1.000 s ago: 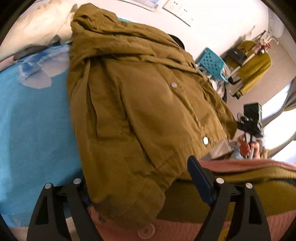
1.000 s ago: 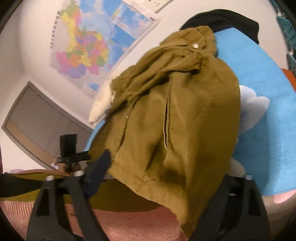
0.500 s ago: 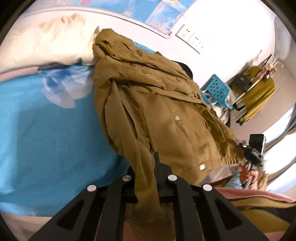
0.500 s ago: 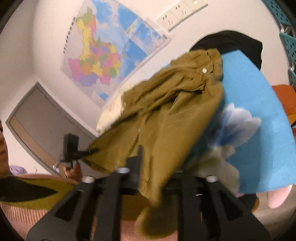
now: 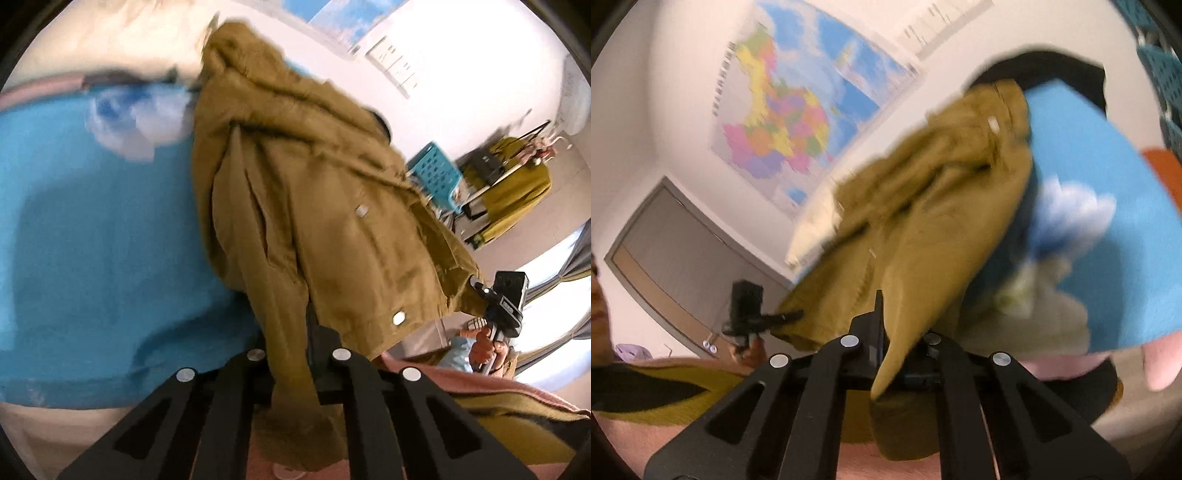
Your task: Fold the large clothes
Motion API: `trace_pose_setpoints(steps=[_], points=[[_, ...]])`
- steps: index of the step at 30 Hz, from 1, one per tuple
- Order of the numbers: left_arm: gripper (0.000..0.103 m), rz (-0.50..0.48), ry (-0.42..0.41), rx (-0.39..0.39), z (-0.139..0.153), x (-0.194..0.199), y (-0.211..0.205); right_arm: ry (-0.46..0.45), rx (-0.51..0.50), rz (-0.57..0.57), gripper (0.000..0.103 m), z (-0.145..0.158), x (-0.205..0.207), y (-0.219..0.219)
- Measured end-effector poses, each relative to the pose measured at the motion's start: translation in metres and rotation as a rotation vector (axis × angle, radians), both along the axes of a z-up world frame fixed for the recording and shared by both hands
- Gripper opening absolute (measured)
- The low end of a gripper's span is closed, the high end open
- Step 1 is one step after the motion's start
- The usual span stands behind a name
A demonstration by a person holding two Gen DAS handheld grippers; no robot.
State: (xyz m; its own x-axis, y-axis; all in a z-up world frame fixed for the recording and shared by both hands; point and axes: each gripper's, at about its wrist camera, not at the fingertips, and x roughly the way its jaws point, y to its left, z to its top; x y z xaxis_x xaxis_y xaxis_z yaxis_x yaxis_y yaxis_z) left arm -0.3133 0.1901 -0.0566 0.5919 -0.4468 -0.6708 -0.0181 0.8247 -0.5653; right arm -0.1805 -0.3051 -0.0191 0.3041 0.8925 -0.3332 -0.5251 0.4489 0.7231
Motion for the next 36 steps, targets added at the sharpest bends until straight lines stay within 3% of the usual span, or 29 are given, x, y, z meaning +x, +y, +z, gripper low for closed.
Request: trace_pose_setpoints(steps=[6,9,16,19,26,36], points=[[0.004,0.013,-0.132,-0.011,0.046,-0.023,0.011,-0.137,0.106,-0.018,0.004,0.053,-0.018,-0.009],[0.005,0.017,-0.171,-0.043,0.055,-0.033,0.02,-0.18,0.145,-0.037,0.004,0.065,-0.021,-0.017],[0.005,0.037,-0.034,-0.181,0.027,-0.017,0.048,-0.08,0.161,-0.06,0.004,0.049,0.002,-0.014],[0.006,0.036,-0.048,-0.201,0.037,-0.011,0.054,-0.084,0.183,-0.071,0.004,0.056,0.011,-0.014],[0.008,0.03,-0.083,-0.145,0.077,0.017,0.058,-0.105,0.2,-0.086,0.004,0.078,0.052,-0.005],[0.011,0.04,-0.098,-0.088,0.125,0.093,0.079,-0.076,0.185,-0.127,0.005,0.107,0.138,0.015]])
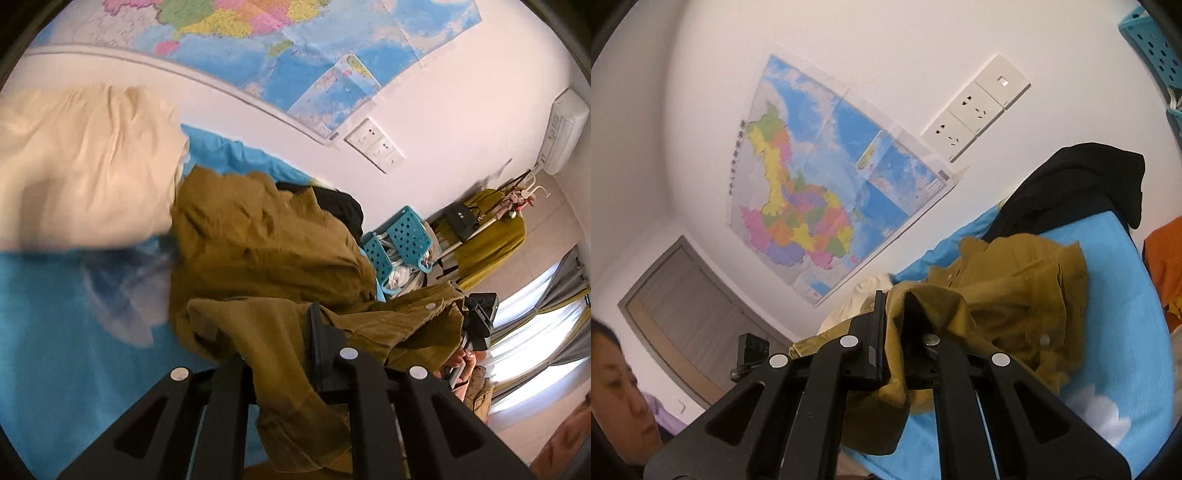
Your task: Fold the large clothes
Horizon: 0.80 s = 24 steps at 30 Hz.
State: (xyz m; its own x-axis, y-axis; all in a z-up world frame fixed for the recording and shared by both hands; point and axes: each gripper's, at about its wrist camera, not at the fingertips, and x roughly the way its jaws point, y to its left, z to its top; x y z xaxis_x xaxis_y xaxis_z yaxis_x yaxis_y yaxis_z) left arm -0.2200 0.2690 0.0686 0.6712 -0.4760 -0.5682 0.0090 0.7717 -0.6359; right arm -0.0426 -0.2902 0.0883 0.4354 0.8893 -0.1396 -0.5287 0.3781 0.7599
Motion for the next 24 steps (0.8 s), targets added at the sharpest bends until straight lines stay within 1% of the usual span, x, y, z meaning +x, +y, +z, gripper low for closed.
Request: trace_pose_setpoints(steps=[7,12,17,24], points=[[0.011,0.024,0.053,0.009,0.001,0.06,0.02,0.044,-0.045,-0.013,0.005,0.003,0.058,0.024],[0.011,0.041,0.087,0.053,-0.003,0.098,0.026,0.113,-0.083,-0.032,0.005,-0.009,0.097,0.038],[0.011,0.055,0.121,0.05,-0.014,0.127,0.036,0.163,-0.111,-0.045,0.005,-0.022,0.125,0.048],[0.011,0.077,0.173,0.088,-0.027,0.161,0.042,0.227,-0.148,-0.052,0.006,-0.039,0.163,0.059]])
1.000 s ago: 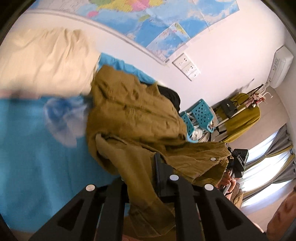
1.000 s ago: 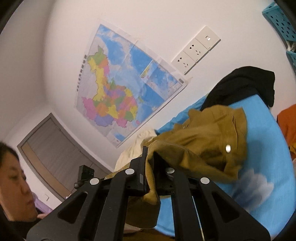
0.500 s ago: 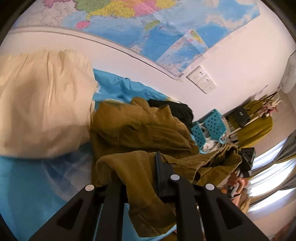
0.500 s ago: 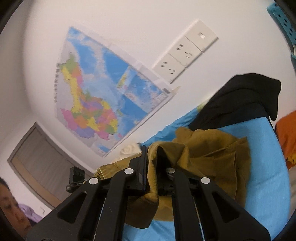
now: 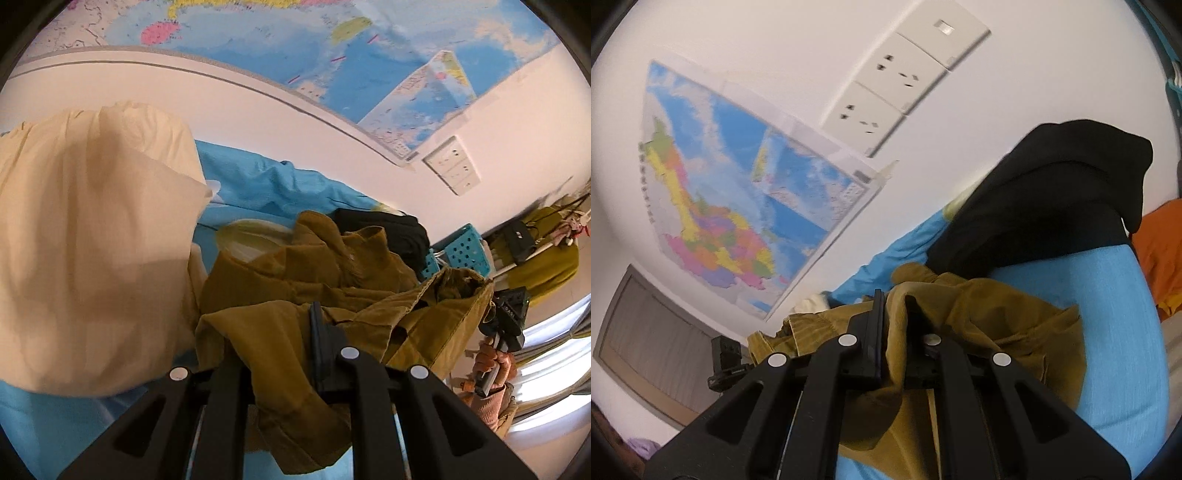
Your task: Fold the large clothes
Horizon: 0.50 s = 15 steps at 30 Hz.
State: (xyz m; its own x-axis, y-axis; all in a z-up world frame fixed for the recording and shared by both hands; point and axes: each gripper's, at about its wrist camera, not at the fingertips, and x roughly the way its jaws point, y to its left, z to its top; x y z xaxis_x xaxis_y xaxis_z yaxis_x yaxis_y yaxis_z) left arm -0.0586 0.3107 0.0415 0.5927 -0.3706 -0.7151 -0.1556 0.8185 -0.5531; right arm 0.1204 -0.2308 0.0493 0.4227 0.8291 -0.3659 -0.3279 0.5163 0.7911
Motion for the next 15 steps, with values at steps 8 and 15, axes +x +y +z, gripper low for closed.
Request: trace_pose_setpoints(steps=[8,15], points=[[0.011,0.022,0.041,0.016,-0.014,0.028,0.006,0.048,-0.025,-0.01,0.006,-0.015,0.026,0.008],[0.011,0.057,0.055,0.064,-0.022,0.045,0.006,0.101,-0.041,-0.035,0.01,-0.03,0.047,0.015]])
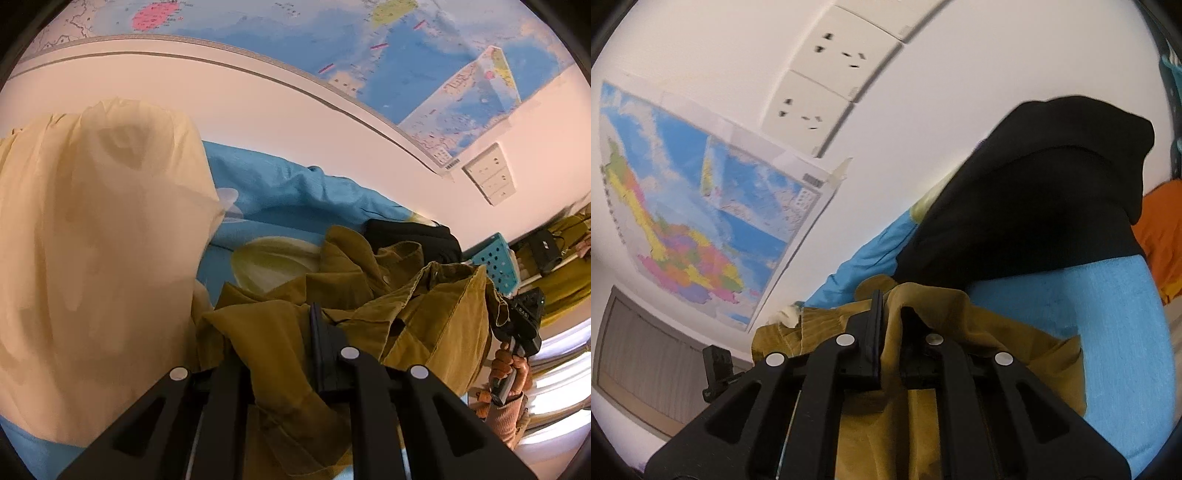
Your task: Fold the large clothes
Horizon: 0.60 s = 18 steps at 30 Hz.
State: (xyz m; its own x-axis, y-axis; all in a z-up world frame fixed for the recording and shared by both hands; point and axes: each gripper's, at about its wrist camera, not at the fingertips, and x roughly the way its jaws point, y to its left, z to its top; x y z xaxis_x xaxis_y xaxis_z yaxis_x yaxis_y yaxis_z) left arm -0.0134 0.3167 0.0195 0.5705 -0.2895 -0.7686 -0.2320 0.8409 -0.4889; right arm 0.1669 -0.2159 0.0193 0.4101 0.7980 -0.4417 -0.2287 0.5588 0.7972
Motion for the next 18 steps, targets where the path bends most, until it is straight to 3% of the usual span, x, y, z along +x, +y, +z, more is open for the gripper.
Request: trace_pose_setpoints(steps=[6,9,10,14,16,18], points=[[0.011,0.015,0.015,0.051,-0.006,0.01,-0.004,0.006,-0.027,-0.021,0.03,-0.002,0.004,0.007],[0.011,0.027,0.026,0.04,-0.011,0.014,-0.001,-0.04,-0.018,-0.039,0.082,0.008,-0.004,0.005],[0.011,0.027,0.029,0.038,-0.012,0.015,-0.002,-0.072,-0.024,-0.064,0.084,0.014,-0.008,0.002],[0.012,0.033,0.048,0.039,-0.018,0.02,-0.001,-0.175,-0.012,-0.073,0.08,0.039,-0.027,-0.003],[0.012,0.03,0.049,0.042,-0.018,0.021,-0.001,-0.244,-0.062,0.017,0.082,0.051,-0.042,0.014],[0.012,0.027,0.05,0.039,-0.018,0.022,0.0,-0.295,-0.198,0.156,0.083,0.055,-0.062,0.054]])
